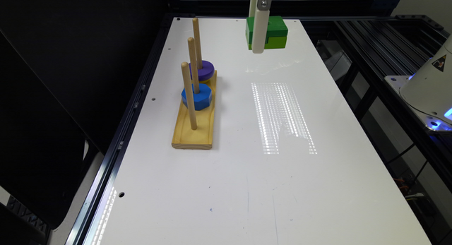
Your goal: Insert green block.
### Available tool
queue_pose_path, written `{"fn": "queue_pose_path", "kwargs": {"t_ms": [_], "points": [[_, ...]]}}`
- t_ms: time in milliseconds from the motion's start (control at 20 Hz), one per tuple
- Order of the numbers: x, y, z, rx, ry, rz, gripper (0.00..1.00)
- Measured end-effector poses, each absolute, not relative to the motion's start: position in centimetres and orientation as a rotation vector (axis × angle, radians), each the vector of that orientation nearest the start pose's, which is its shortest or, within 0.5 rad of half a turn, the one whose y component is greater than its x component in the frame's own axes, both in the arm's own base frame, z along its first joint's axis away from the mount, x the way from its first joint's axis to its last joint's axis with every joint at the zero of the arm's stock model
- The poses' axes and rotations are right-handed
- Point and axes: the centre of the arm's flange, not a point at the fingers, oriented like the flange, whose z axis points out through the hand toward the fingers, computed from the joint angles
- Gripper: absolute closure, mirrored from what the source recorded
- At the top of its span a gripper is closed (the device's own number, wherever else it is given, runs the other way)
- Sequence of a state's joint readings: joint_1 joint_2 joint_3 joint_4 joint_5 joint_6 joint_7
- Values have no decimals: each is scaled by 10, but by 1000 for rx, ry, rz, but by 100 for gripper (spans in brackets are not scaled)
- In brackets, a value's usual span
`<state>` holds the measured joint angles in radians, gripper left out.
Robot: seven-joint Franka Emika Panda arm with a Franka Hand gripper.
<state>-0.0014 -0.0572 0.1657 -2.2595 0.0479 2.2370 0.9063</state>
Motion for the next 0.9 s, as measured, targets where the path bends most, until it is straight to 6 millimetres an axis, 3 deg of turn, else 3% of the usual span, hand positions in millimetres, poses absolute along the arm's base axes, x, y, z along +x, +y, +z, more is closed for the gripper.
{"fn": "queue_pose_path", "kwargs": {"t_ms": [900], "points": [[518, 88, 389, -2861, 1160, -40, 100]]}}
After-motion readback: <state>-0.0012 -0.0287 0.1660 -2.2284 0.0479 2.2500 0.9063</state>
